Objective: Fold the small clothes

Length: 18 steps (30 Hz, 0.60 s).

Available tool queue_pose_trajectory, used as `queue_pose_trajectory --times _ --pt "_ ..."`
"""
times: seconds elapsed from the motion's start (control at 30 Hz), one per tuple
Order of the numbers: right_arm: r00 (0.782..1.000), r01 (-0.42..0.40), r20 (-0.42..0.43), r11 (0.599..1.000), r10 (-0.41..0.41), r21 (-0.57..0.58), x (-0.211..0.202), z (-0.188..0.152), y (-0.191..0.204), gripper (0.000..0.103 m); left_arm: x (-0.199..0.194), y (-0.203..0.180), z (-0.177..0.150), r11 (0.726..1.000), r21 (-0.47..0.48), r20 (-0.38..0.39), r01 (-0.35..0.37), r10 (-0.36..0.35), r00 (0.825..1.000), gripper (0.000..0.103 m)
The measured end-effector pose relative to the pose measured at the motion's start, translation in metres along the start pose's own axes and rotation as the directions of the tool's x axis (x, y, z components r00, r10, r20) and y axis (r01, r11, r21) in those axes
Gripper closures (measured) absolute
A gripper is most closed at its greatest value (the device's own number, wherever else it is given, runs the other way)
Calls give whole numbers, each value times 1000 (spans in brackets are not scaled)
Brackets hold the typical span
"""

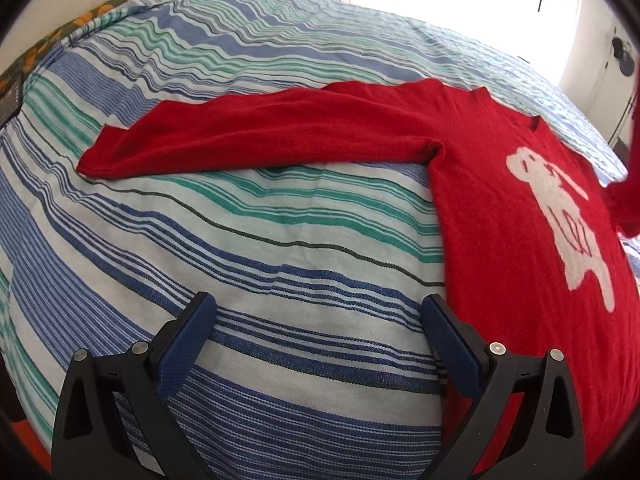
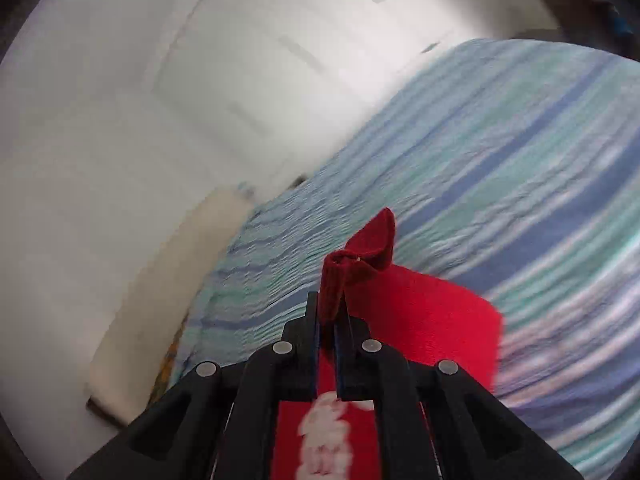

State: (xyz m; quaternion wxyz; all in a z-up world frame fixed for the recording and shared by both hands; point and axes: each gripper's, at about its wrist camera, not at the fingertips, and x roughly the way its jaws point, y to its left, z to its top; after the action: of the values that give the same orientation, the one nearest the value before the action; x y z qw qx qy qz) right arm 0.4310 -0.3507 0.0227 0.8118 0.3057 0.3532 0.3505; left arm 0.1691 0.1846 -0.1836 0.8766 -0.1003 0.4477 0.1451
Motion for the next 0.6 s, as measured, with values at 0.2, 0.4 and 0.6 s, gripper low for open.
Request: queue_pose_trajectory --times 0.2,0.4,0.6 --pt "953 -49 -303 997 30 -56 103 -32 62 17 -1 4 -2 1000 -8 -1 18 -18 1000 1" --pt "964 53 -260 999 -51 1 71 -24 2 17 3 3 0 1000 -10 -14 17 -17 1000 1" --pt "919 193 -339 979 -201 -58 92 -80 -58 24 4 0 -2 1000 2 -12 0 0 1000 1"
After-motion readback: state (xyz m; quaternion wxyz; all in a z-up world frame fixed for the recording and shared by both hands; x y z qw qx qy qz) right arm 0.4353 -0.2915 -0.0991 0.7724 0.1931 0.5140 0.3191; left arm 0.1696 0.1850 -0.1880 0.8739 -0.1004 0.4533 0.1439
